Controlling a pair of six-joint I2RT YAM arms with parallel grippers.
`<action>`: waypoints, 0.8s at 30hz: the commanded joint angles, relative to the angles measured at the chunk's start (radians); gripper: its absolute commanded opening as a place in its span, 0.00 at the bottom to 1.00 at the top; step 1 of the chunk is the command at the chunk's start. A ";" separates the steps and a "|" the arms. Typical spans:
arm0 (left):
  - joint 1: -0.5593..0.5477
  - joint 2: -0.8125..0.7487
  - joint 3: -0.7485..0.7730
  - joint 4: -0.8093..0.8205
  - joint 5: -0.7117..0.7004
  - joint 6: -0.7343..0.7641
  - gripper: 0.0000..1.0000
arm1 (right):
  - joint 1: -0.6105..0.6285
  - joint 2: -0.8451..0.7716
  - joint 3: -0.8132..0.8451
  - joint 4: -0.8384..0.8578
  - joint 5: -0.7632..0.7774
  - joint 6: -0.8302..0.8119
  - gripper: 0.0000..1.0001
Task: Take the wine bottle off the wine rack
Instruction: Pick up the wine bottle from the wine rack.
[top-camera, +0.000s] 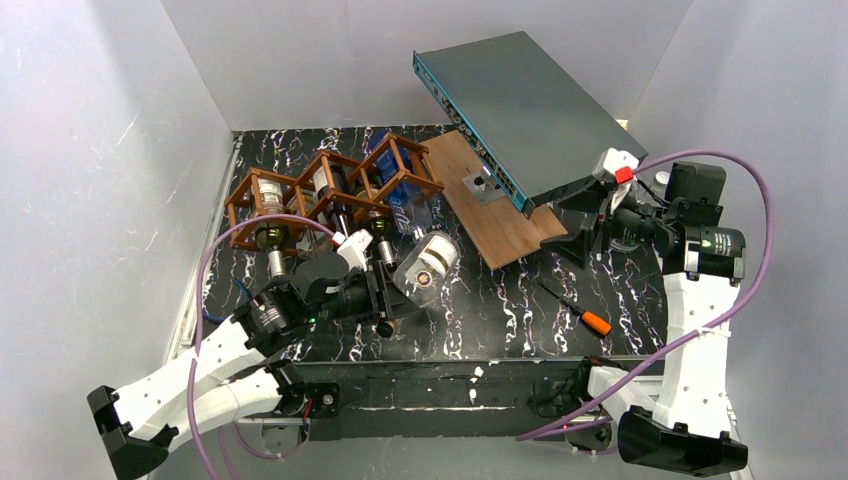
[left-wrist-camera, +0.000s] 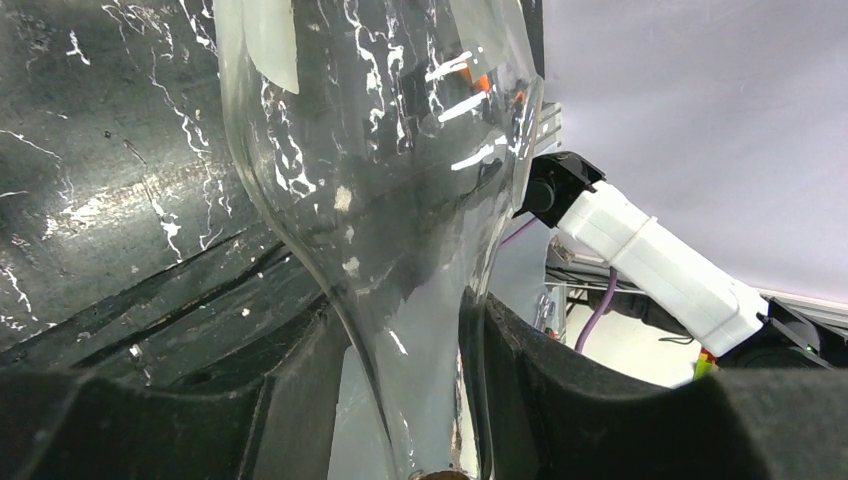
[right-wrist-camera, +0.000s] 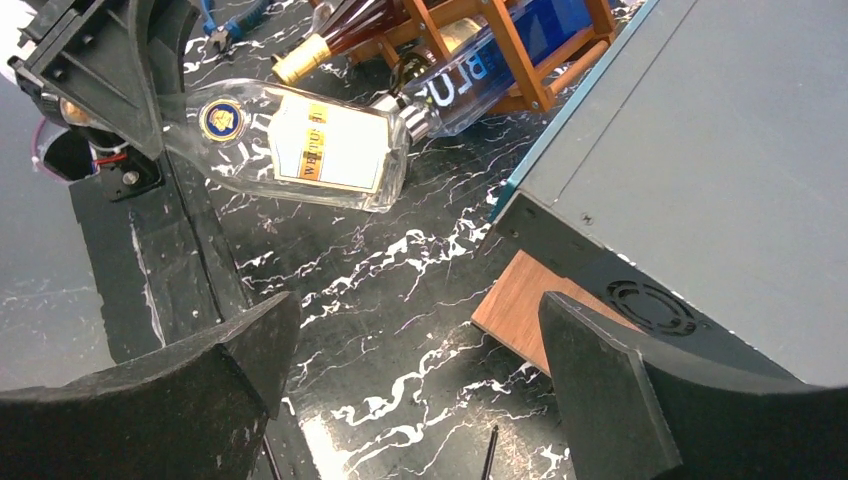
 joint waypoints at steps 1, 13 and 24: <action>-0.017 -0.020 0.038 0.241 0.036 -0.003 0.00 | 0.004 -0.021 -0.017 -0.083 -0.035 -0.118 0.98; -0.028 0.031 0.029 0.241 0.079 -0.055 0.00 | 0.004 -0.052 -0.118 -0.188 -0.051 -0.364 0.98; -0.032 0.142 0.047 0.231 0.150 -0.156 0.00 | 0.005 -0.068 -0.197 -0.280 -0.068 -0.567 0.98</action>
